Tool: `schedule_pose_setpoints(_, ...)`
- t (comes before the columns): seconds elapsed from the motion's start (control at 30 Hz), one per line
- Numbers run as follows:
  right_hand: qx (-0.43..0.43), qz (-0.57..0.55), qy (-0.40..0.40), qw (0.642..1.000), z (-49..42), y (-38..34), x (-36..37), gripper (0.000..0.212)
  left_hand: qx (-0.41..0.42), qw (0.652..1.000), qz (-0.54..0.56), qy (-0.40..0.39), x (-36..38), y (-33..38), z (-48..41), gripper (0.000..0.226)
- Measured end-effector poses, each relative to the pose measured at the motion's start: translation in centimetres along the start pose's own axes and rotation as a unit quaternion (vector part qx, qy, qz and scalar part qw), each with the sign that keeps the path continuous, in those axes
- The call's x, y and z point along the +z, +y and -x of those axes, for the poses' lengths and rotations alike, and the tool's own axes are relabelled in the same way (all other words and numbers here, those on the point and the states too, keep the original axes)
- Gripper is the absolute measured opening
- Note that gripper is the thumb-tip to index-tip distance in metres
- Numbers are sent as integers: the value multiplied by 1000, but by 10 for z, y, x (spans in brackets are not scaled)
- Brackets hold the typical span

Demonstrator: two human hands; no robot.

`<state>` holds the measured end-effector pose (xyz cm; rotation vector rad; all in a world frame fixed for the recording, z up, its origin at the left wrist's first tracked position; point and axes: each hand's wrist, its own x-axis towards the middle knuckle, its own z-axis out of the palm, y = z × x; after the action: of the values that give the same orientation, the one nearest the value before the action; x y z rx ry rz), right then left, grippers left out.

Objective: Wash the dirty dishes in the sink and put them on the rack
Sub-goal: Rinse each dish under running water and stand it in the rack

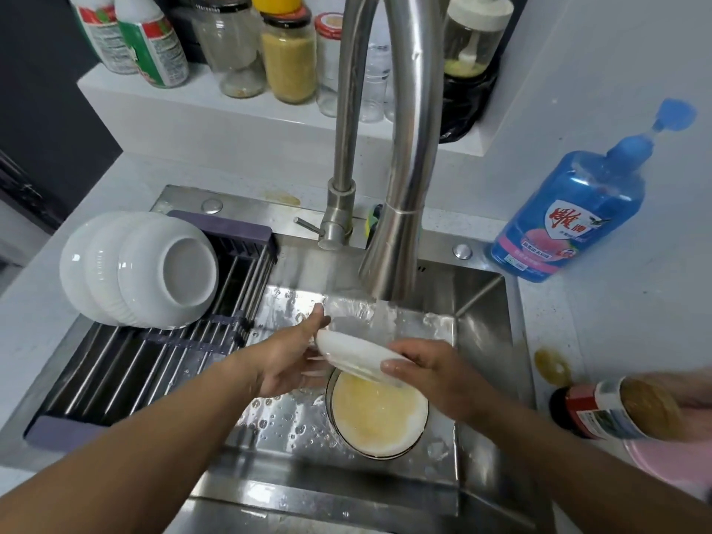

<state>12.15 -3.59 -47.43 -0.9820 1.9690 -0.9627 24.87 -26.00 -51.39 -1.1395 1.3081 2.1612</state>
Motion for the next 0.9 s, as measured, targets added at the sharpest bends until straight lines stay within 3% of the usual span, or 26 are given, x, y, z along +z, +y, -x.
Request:
schedule_pose_setpoints(0.1,40,-75,-13,996,-9,-7,-17,17,75,993,-82,-34,-9,2,15,58)
schedule_pose_setpoints(0.2,68,-156,-2,985,-13,-8,-24,18,150,978,-131,-66,-18,5,31,36)
schedule_pose_setpoints(0.27,86,-190,-5,978,-15,-12,-24,19,172,969,-154,-85,-21,6,35,39)
schedule_pose_setpoints(0.4,112,-104,63,986,-24,-25,-12,24,169,972,-141,-80,-4,5,44,45)
schedule_pose_setpoints(0.53,76,91,209,971,-46,-29,26,30,134,989,-42,-55,29,-5,50,35)
schedule_pose_setpoints(0.63,66,89,194,975,-58,-33,53,71,114,989,84,-38,48,-8,51,33)
schedule_pose_setpoints(0.67,59,92,193,975,-60,-32,60,70,108,984,143,-21,52,-6,51,32)
schedule_pose_setpoints(0.77,-13,254,113,961,-59,-35,74,73,81,948,305,32,48,3,45,33)
schedule_pose_setpoints(0.83,19,246,99,964,-49,-39,78,76,66,919,383,70,44,10,42,35)
schedule_pose_setpoints(0.9,51,195,145,969,-42,-43,81,71,53,901,419,98,46,13,43,33)
